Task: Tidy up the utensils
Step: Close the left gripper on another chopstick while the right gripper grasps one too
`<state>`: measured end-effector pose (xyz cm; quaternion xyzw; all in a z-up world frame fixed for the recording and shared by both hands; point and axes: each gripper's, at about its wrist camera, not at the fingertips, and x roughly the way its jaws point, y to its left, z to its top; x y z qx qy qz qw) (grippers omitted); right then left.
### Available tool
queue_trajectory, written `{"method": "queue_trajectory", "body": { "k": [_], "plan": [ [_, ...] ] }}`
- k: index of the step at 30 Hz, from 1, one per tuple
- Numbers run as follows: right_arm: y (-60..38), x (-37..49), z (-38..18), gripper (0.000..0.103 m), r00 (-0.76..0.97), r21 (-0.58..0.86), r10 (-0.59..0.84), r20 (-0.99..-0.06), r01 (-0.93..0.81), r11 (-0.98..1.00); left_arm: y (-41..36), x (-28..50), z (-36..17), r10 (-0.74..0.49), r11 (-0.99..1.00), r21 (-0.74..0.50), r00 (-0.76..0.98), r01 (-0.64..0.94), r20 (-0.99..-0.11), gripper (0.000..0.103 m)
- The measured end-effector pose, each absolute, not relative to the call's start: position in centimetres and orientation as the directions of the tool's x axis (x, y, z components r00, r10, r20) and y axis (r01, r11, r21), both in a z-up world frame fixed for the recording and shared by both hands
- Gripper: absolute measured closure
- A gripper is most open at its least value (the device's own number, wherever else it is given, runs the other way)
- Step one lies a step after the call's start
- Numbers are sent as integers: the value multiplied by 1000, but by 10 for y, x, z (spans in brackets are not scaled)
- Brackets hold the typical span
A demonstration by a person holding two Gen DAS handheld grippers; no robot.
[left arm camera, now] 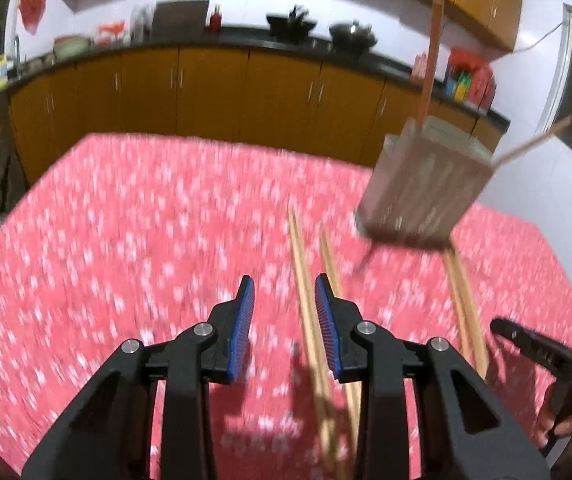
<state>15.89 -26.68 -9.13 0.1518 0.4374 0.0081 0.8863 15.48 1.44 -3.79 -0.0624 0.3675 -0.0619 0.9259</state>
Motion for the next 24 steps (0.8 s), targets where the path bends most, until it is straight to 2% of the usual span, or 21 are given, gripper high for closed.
{"method": "queue_trajectory", "body": {
  "k": [3,8,11,13,16,24],
  "plan": [
    [-264,163,-97,85,598,259,143,-789,113,959,12,149,-55,-167,984,-160,696,76,-699,70],
    [-255,165,-97,85,602,223,125,-789,91,971,5,143,-69,-179,983,-158,674,93,-717,70],
    [-254,166,-94,95,605,161,75,-793,88,983,-1,143,-72,-193,981,-163,664,107,-722,70],
    [-259,167,-94,95,610,123,24,-792,121,985,-3,142,-73,-200,979,-165,658,115,-726,71],
    [-273,167,-95,95,613,125,-12,-790,180,976,-5,142,-76,-212,977,-170,646,128,-733,74],
    [-281,163,-97,95,619,124,-16,-785,182,975,-13,147,-87,-200,979,-135,609,152,-768,86]
  ]
}}
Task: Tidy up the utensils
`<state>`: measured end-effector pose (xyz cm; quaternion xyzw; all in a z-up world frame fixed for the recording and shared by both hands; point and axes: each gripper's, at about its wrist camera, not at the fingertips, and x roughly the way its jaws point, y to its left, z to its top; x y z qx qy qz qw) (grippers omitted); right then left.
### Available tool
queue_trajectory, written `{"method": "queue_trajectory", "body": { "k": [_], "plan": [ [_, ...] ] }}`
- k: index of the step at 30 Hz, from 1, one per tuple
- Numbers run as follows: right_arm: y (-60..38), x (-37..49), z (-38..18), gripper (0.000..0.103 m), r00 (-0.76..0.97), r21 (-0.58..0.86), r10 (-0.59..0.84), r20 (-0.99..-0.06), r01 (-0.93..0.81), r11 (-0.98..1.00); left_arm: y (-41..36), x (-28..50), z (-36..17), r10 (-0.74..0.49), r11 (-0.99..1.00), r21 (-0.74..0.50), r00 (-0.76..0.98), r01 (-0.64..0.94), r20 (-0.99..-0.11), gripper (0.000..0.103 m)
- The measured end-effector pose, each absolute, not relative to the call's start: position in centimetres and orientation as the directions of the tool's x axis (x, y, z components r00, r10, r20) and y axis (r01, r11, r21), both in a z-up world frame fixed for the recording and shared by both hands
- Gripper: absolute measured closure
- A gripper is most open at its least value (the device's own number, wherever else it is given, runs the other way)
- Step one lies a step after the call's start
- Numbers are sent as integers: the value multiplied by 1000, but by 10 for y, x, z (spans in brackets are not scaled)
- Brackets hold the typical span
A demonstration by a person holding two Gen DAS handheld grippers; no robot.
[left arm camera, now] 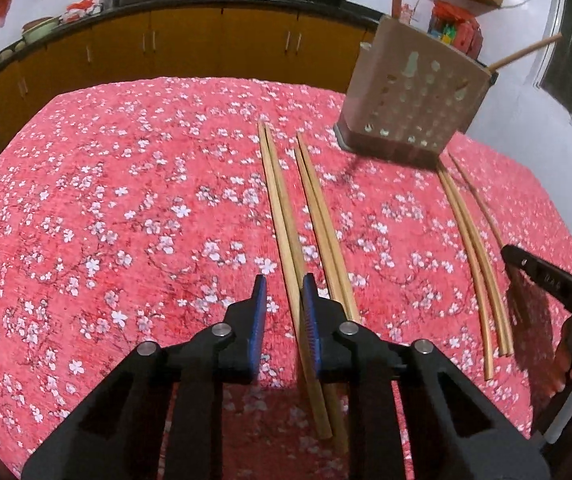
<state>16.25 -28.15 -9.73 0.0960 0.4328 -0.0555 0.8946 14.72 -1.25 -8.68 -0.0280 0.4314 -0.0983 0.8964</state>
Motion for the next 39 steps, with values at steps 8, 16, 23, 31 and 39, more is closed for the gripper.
{"method": "queue_trajectory", "body": {
  "k": [8,16,23,31,39],
  "plan": [
    [-277,160,-98,95,619,130,-2,-785,168,977,-21,155,-92,-156,985,-79,608,152,-779,87],
    [-271,157,-98,95,627,102,-11,-779,143,984,-20,169,-95,-87,993,-18,625,115,-776,95],
    [-290,172,-99,95,643,117,-36,-765,193,974,19,188,-93,-53,999,-46,639,27,-768,95],
    [-294,174,-101,95,643,119,-36,-765,196,973,28,184,-91,-84,996,-91,642,21,-762,95],
    [-294,174,-103,95,645,121,-34,-764,194,973,38,177,-87,-112,991,-132,643,16,-758,94]
  ]
}}
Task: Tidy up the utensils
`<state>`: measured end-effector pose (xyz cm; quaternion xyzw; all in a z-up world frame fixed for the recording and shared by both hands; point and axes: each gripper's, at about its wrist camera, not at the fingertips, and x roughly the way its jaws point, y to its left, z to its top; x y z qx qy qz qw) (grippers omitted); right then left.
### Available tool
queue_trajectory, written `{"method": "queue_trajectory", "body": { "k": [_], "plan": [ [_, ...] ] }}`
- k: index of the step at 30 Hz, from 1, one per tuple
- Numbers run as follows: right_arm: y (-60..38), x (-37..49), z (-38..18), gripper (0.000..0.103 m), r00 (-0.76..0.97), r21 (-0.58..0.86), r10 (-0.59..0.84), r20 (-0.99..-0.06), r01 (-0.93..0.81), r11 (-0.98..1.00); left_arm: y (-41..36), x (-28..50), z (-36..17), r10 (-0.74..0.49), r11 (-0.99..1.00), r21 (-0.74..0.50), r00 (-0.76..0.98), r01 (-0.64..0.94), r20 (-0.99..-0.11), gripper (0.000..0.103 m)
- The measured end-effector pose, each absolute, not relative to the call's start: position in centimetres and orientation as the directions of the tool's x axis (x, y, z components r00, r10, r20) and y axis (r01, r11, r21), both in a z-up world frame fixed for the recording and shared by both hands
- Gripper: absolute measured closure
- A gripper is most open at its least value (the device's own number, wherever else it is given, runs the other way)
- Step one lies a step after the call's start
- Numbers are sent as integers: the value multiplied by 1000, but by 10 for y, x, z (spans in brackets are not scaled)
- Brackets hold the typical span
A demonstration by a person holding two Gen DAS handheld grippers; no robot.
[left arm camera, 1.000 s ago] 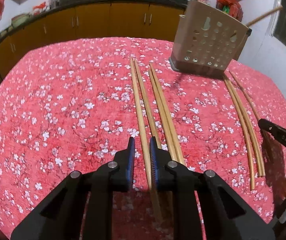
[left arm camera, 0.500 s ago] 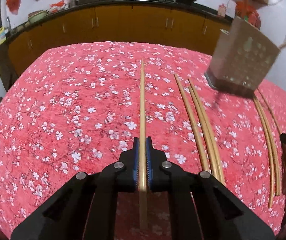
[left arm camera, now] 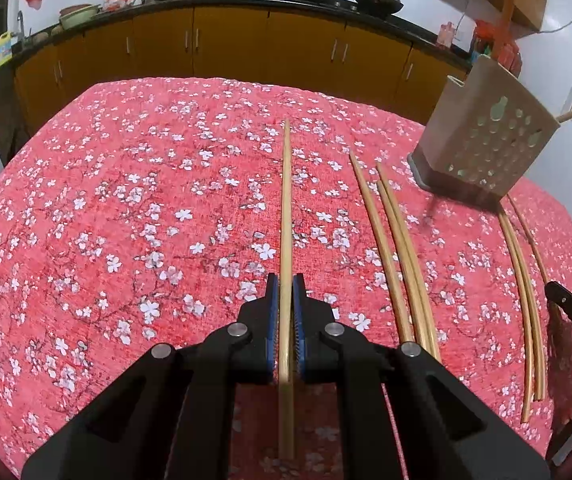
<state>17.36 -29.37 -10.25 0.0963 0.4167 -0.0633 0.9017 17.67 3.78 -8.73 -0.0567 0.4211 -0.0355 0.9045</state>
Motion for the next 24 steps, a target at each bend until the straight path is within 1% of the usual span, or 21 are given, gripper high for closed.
{"method": "queue_trajectory", "body": {
  "k": [24],
  "plan": [
    [-294,175,-102,94,644,123,-34,-764,196,973,37,176,-87,-113,991,-135,643,15,-757,94]
  ]
}}
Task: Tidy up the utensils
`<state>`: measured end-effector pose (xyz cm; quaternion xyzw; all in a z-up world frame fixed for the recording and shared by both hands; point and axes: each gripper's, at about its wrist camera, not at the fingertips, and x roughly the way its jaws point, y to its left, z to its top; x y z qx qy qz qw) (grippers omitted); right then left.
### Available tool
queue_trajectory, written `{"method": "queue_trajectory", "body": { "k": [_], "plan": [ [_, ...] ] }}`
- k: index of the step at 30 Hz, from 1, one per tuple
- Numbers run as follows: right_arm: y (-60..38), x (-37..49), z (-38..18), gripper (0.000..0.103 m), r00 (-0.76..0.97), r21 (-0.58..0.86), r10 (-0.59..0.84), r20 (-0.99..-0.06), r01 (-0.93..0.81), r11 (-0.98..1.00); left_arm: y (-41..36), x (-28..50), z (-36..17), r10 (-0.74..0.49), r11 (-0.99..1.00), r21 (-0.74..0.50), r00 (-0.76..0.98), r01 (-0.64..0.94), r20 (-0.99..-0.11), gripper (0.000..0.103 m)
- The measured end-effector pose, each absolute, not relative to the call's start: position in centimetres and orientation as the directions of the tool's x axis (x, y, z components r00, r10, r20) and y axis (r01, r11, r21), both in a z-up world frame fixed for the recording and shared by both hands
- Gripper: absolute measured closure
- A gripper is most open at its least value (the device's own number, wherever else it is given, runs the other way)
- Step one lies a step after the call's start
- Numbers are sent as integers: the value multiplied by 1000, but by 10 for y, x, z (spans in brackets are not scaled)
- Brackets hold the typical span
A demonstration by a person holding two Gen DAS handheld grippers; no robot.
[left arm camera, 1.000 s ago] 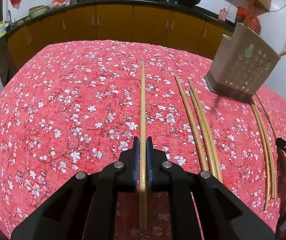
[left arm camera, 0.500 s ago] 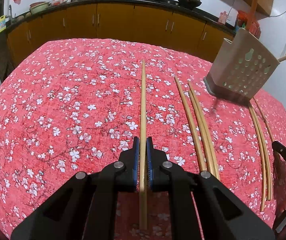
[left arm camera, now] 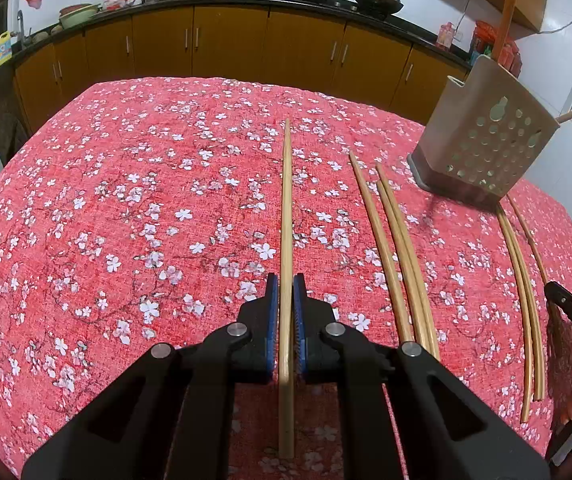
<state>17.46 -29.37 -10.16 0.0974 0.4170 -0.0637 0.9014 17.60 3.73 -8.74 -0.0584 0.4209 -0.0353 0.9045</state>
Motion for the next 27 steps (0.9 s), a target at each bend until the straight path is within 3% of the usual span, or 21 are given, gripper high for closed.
{"method": "queue_trajectory", "body": {
  "k": [16,27],
  "plan": [
    [-296,157,-93,95,645,143,-5,-764,177,974,28,156,-86,-79,997,-64,634,46,-770,95],
    [-313,131,-3,95,807,173,-43,-589,178,969,47,142,-8,-140,988,-144,763,62,-630,95]
  ]
}}
